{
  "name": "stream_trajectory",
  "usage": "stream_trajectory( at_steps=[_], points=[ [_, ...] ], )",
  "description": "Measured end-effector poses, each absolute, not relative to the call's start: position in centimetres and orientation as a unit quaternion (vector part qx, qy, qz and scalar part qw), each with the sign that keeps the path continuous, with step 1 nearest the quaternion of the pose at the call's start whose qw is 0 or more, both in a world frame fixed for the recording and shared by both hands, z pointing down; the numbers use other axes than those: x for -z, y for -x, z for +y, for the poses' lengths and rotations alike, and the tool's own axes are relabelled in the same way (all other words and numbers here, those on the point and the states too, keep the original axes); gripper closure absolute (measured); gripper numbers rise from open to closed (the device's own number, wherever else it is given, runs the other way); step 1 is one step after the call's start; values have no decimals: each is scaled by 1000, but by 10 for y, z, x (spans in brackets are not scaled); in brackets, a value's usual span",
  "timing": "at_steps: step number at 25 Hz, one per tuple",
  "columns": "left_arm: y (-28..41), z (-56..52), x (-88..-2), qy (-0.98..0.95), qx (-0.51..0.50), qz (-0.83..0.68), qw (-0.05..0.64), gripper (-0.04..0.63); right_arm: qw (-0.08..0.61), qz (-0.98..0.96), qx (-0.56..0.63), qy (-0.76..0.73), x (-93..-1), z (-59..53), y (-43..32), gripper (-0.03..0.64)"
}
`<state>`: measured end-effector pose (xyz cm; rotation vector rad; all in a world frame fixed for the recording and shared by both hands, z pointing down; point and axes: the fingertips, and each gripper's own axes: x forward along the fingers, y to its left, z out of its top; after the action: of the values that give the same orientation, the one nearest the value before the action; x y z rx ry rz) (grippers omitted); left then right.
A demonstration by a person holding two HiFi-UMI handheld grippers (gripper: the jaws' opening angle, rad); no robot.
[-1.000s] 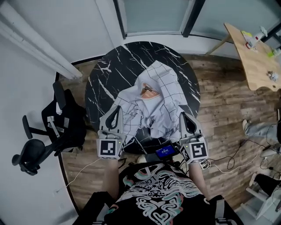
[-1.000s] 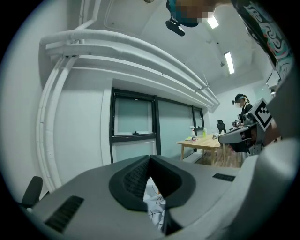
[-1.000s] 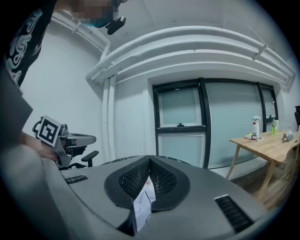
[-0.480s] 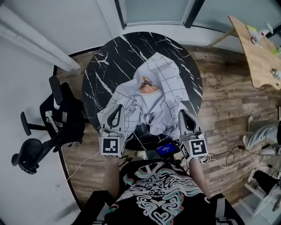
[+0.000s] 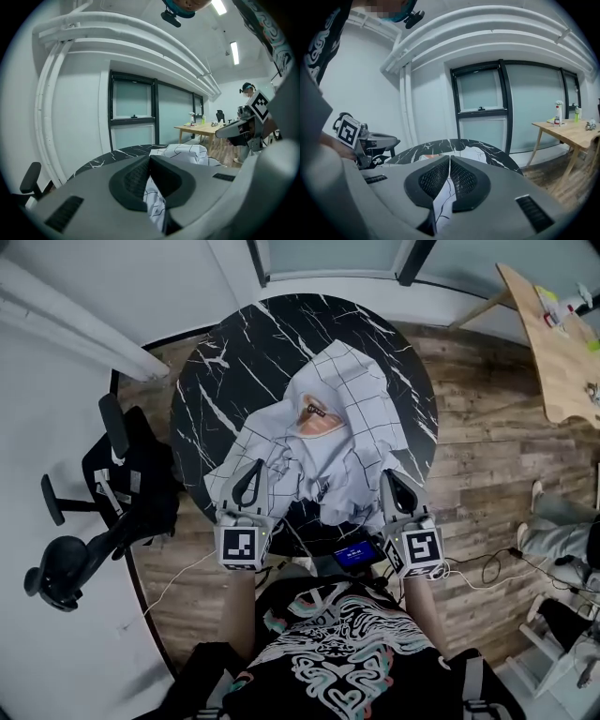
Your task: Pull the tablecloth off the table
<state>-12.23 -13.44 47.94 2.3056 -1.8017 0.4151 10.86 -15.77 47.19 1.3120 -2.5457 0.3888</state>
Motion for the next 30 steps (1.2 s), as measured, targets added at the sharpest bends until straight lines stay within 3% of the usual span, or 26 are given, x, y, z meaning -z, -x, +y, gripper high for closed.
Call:
stream_trajectory(
  at_steps=[11, 19, 21, 30],
  points=[
    [109, -145, -496, -787, -151, -588, 109, 575, 144, -871, -164, -441, -501, -161, -102, 588],
    [111, -141, -518, -797, -160, -566, 139, 520, 157, -854, -208, -449, -520, -160, -100, 515],
    [110, -141, -527, -801, -163, -557, 151, 473, 165, -846, -227, -453, -526, -159, -100, 495],
    [98, -147, -549, -823, -174, -512, 175, 381, 163, -815, -273, -484, -540, -164, -101, 416]
  ],
)
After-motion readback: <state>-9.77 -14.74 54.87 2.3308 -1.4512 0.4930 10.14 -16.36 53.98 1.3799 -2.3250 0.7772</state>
